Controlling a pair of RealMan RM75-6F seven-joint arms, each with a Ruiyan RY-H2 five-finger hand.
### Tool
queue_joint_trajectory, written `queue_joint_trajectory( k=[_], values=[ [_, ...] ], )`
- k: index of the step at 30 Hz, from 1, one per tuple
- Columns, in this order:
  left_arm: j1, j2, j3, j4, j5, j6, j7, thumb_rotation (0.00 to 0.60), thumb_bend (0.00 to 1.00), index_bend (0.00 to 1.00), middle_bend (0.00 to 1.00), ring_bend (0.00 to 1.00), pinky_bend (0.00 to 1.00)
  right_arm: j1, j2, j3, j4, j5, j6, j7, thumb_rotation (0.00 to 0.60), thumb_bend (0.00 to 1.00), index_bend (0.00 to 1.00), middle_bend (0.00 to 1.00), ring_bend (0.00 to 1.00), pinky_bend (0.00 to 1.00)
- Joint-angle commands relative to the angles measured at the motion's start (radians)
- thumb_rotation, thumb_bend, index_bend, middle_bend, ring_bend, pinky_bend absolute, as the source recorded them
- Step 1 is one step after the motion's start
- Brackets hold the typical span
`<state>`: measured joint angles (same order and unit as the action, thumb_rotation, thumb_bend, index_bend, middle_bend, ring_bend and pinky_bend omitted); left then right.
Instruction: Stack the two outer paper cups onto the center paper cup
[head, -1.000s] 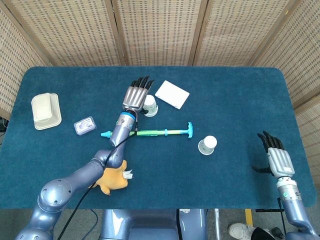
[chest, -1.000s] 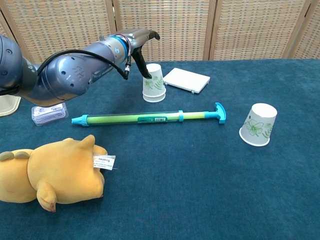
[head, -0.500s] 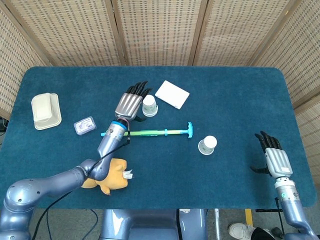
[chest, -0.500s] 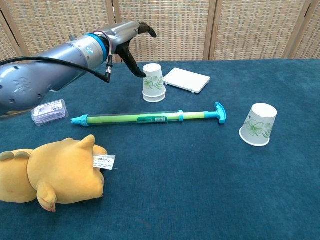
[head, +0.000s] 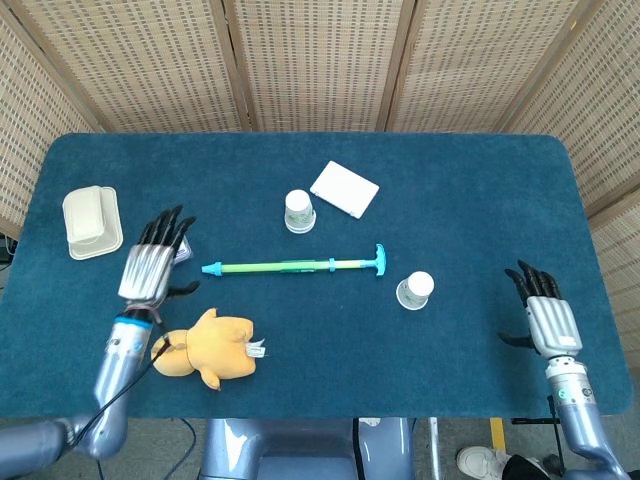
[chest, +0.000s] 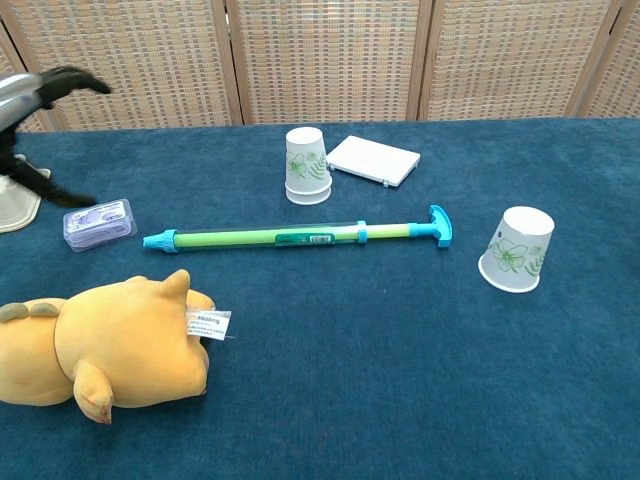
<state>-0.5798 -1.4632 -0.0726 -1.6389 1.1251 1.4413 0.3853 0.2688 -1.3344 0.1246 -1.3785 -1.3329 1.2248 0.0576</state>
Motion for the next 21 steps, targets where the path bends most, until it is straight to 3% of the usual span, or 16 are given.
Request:
queue_joint_trajectory(
  k=[1, 5, 9, 15, 21],
  values=[
    [0.127, 0.074, 0.113, -0.05, 0.086, 0.099, 0.008, 0.6, 0.14, 0.1, 0.0, 0.0, 0.1, 0.003, -0.013, 0.008, -0.003, -0.029, 0.033, 0.005, 0.6, 0.14, 0.18, 0.0, 0.0, 0.0],
    [0.224, 0.085, 0.173, -0.012, 0.138, 0.164, -0.038, 0.6, 0.14, 0.1, 0.0, 0.0, 0.1, 0.04, -0.017, 0.031, -0.024, -0.065, 0.041, -0.002, 0.6, 0.14, 0.24, 0.0, 0.0, 0.04],
    [0.271, 0.099, 0.197, 0.022, 0.167, 0.176, -0.065, 0.6, 0.14, 0.1, 0.0, 0.0, 0.1, 0.088, -0.014, 0.056, -0.062, -0.08, 0.016, -0.041, 0.6, 0.14, 0.28, 0.0, 0.0, 0.07],
    [0.297, 0.123, 0.182, 0.026, 0.182, 0.17, -0.1, 0.6, 0.14, 0.1, 0.0, 0.0, 0.1, 0.161, -0.02, 0.09, -0.124, -0.057, -0.053, -0.126, 0.6, 0.17, 0.33, 0.0, 0.0, 0.09],
    [0.307, 0.142, 0.168, 0.023, 0.201, 0.126, -0.129, 0.6, 0.15, 0.1, 0.0, 0.0, 0.1, 0.236, -0.063, 0.11, -0.162, 0.051, -0.167, -0.243, 0.6, 0.18, 0.34, 0.0, 0.0, 0.09]
  ],
)
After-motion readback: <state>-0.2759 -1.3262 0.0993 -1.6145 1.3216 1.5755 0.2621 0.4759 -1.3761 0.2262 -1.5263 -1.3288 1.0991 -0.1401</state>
